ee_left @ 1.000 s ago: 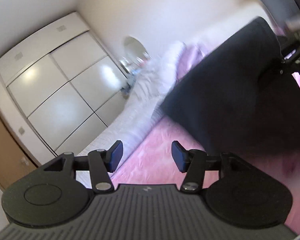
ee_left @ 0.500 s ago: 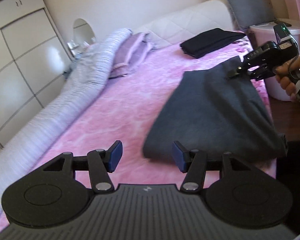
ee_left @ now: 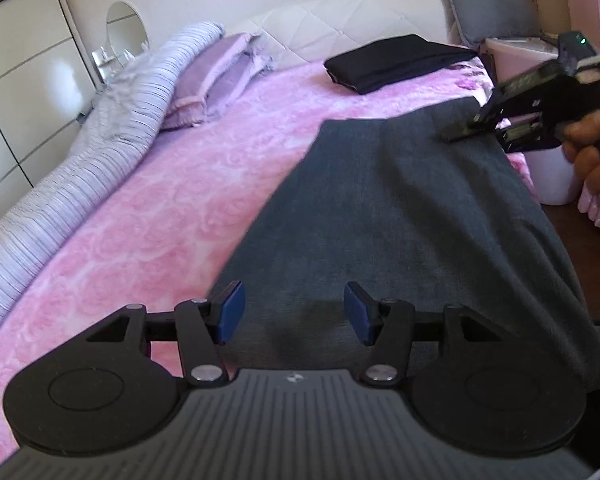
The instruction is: Fold clothes
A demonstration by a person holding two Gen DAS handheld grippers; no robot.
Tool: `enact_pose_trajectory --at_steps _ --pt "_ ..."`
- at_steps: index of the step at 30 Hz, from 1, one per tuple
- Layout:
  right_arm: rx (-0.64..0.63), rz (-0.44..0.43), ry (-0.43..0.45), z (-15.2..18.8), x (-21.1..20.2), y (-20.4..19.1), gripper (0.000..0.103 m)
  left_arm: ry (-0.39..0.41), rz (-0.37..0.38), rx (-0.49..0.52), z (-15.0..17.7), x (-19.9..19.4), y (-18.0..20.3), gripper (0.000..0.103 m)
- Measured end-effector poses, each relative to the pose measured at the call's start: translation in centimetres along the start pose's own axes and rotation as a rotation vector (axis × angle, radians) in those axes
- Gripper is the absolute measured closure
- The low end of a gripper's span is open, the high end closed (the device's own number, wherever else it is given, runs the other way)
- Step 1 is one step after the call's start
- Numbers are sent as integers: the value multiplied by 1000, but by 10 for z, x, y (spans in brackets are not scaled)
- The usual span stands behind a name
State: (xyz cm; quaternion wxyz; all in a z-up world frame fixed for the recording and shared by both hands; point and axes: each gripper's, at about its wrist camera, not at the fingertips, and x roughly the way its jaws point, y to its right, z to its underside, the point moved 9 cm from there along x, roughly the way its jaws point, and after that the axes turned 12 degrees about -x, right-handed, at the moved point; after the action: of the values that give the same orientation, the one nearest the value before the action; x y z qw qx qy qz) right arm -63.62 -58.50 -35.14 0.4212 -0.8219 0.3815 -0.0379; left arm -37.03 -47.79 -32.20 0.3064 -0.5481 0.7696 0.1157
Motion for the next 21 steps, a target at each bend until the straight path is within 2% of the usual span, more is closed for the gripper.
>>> enact_pose_trajectory --at_steps 1,3,5,7,9,11,14,15,17,19,21 --pt "3 2 7 -2 -8 1 87 -5 4 0 1 1 3 52" --pt "-58 63 24 -11 -25 2 74 -5 3 10 0 0 10 52" --pt "-195 144 80 -27 -45 -7 67 9 18 -4 -6 -5 18 52" --pt "-318 208 135 -44 -64 -17 66 20 69 -48 -15 -8 30 52" --pt "-384 181 120 -64 -57 -28 65 18 120 -64 -24 -5 46 52" --pt "-462 131 26 -76 -30 -40 65 14 173 -62 -33 3 65 53" --pt "-589 49 -171 -85 24 -53 65 3 239 -59 -44 20 88 55" --pt "-607 26 -245 -87 44 -53 65 -4 257 -57 -47 26 96 60" --pt "-595 -1 -352 -92 76 -49 65 -24 277 -56 -49 37 104 65" --pt "-595 3 -436 -97 106 -42 65 -61 300 -48 -45 48 112 74" --pt "-539 -22 -571 -88 127 -34 65 -65 309 -45 -38 52 118 82"
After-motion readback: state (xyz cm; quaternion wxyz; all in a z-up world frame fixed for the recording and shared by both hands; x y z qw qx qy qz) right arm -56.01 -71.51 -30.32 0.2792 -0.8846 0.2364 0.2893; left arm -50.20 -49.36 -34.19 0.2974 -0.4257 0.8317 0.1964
